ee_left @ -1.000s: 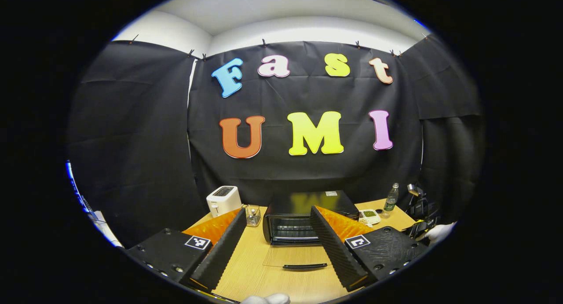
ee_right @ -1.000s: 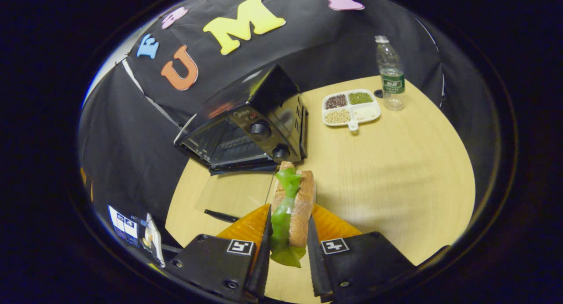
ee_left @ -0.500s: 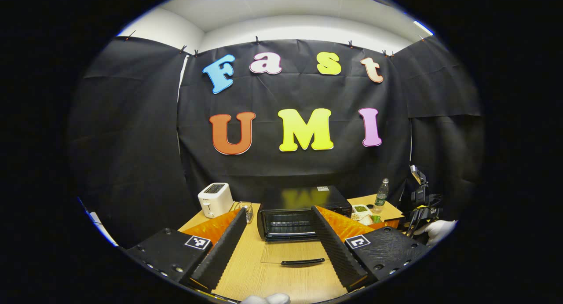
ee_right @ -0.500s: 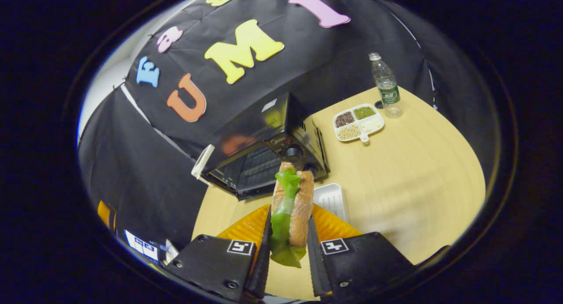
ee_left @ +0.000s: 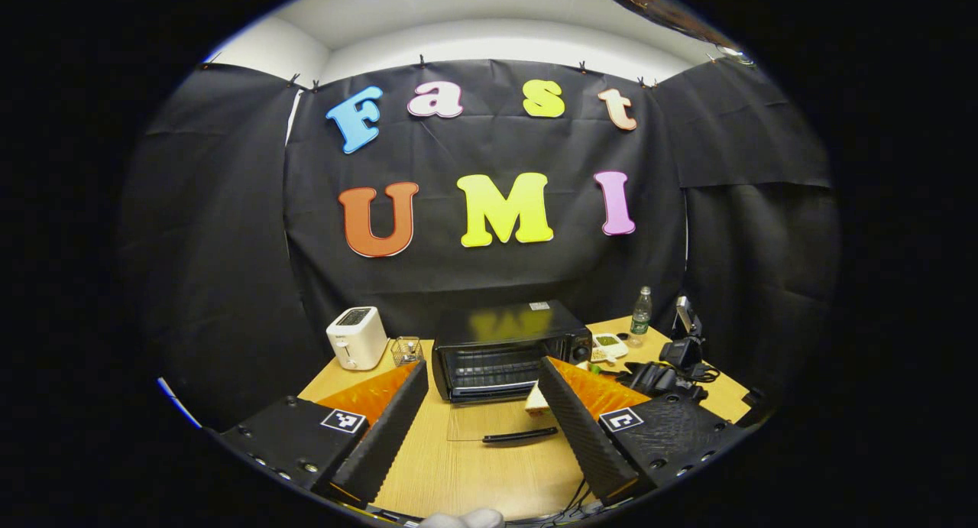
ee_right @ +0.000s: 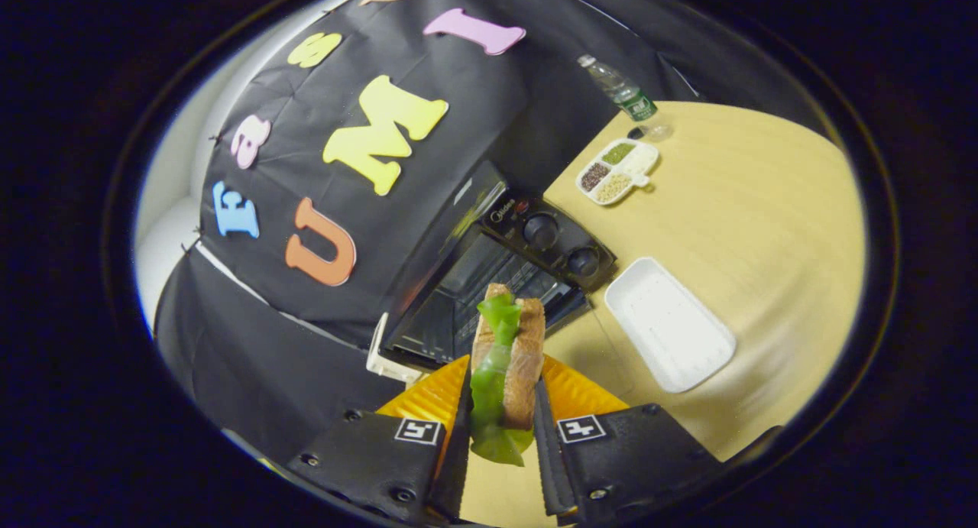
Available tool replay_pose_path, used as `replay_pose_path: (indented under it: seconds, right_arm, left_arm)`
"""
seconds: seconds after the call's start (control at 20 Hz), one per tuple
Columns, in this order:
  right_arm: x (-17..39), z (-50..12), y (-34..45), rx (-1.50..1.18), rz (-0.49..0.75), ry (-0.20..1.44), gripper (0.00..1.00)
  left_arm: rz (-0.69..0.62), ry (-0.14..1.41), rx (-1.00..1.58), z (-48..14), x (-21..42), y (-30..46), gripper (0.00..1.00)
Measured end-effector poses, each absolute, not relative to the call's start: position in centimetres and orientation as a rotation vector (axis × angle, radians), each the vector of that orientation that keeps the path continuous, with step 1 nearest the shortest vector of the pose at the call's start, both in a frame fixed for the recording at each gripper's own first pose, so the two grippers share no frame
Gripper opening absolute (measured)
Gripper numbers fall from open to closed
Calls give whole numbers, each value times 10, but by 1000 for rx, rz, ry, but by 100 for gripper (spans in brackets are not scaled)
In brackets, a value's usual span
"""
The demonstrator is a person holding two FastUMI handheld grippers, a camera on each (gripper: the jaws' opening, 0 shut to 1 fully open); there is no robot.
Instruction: Open the electric oven with the left hand, put the food in, and close the electric oven.
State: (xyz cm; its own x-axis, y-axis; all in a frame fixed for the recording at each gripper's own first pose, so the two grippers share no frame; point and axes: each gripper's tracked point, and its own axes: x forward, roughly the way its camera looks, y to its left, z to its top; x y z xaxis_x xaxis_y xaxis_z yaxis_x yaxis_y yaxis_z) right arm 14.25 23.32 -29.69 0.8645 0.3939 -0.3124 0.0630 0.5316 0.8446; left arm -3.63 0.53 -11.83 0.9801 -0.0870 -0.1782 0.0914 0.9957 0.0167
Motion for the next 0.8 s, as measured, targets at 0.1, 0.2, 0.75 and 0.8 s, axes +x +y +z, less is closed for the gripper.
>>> replay_pose_path:
  seconds: [0.1,0.2,0.75,0.8]
  right_arm:
    - [152,-301,249,1097,184,468,42]
    - [161,-310,263,1150,143,441,42]
    - [254,-319,324,1258,31,368,42]
    - [261,-319,329,1266,25,369,42]
  left_arm:
    - [-101,188,29,-125,-43,5,95]
    - [-93,204,33,-136,-45,9,95]
    - [-57,263,59,-172,-54,32,95]
    - [-50,265,62,-173,-51,33,95]
